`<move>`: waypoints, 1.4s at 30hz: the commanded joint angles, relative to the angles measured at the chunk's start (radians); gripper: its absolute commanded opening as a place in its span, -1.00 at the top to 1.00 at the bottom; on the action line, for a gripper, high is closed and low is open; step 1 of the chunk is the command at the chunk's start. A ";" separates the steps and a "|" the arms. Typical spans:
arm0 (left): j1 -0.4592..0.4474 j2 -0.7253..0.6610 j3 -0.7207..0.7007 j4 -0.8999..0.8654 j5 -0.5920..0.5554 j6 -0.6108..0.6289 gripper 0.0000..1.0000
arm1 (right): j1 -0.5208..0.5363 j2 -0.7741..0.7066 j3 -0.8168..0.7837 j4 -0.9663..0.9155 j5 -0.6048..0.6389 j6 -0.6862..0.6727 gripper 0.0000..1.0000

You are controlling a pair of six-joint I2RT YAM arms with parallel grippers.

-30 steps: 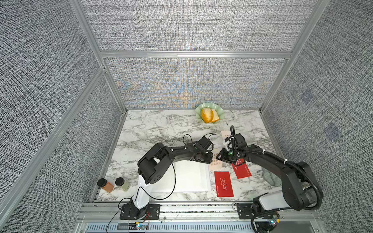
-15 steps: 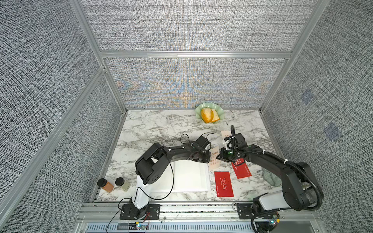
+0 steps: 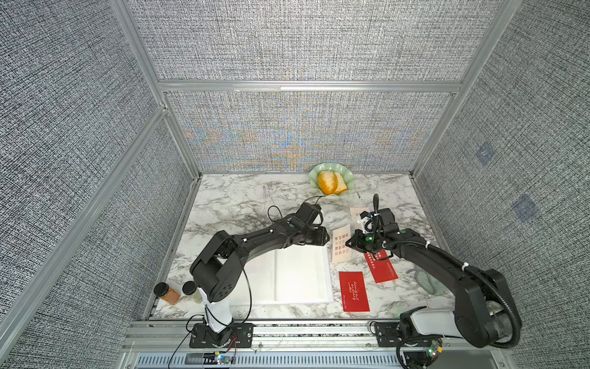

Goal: Place the photos into the photo albums
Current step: Pick up the photo at the center of the board.

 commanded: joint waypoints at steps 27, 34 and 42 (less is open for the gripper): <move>0.294 -0.437 -0.511 0.358 0.382 -0.015 0.26 | 0.205 0.107 -0.004 0.498 -0.437 0.157 1.00; 0.326 -0.491 -0.523 0.307 0.336 -0.018 0.26 | 0.203 0.093 0.000 0.446 -0.422 0.118 1.00; 0.347 -0.480 -0.512 0.290 0.384 0.002 0.25 | 0.194 0.073 0.002 0.439 -0.460 0.097 1.00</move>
